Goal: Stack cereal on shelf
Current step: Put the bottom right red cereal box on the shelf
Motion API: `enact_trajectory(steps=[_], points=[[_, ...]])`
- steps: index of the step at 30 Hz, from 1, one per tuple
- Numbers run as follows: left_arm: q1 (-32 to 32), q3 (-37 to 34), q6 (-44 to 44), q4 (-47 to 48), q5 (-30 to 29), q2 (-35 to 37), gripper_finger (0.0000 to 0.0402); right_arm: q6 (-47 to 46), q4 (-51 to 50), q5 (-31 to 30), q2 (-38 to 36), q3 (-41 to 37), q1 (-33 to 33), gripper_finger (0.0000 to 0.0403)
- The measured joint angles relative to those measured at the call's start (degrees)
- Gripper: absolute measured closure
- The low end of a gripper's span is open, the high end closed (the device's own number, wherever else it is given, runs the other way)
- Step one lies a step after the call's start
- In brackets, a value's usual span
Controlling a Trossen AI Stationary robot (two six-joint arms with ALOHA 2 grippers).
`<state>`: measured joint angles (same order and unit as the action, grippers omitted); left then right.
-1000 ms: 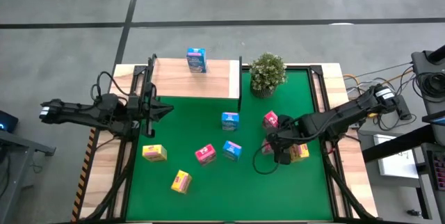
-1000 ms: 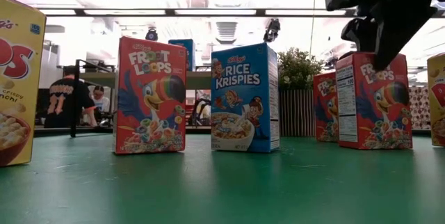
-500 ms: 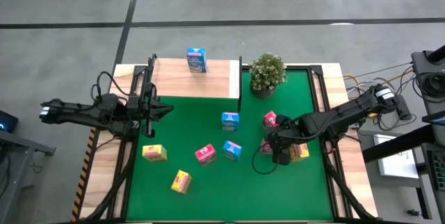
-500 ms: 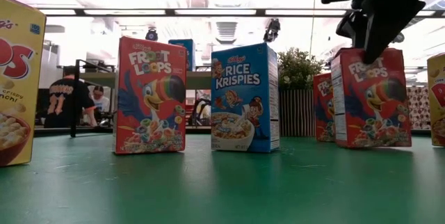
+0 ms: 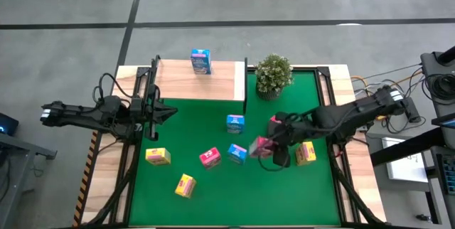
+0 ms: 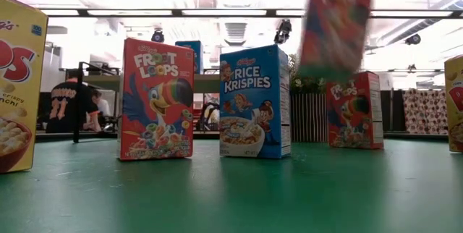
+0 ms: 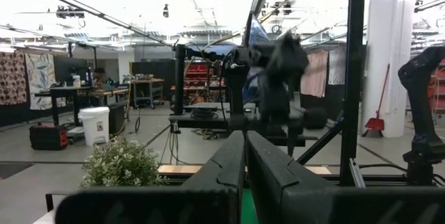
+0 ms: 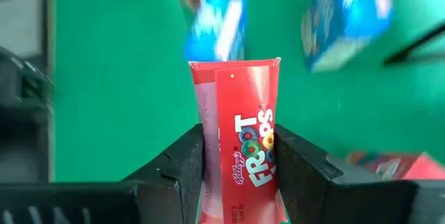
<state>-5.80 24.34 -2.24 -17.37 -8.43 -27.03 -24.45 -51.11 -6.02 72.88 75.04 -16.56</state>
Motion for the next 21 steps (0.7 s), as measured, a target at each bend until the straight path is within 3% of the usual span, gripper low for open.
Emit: enact_trajectory(steps=[10,21], points=[[0.01,0.0,0.0,-0.04,0.0,0.0,0.0402,15.62,0.45,-1.76,2.77,16.24,6.56,0.0262],[0.0,-0.02,0.0,-0.11,0.0,0.0,0.0402,33.82,-0.52,-1.72,16.29,34.5,18.73,0.0262]])
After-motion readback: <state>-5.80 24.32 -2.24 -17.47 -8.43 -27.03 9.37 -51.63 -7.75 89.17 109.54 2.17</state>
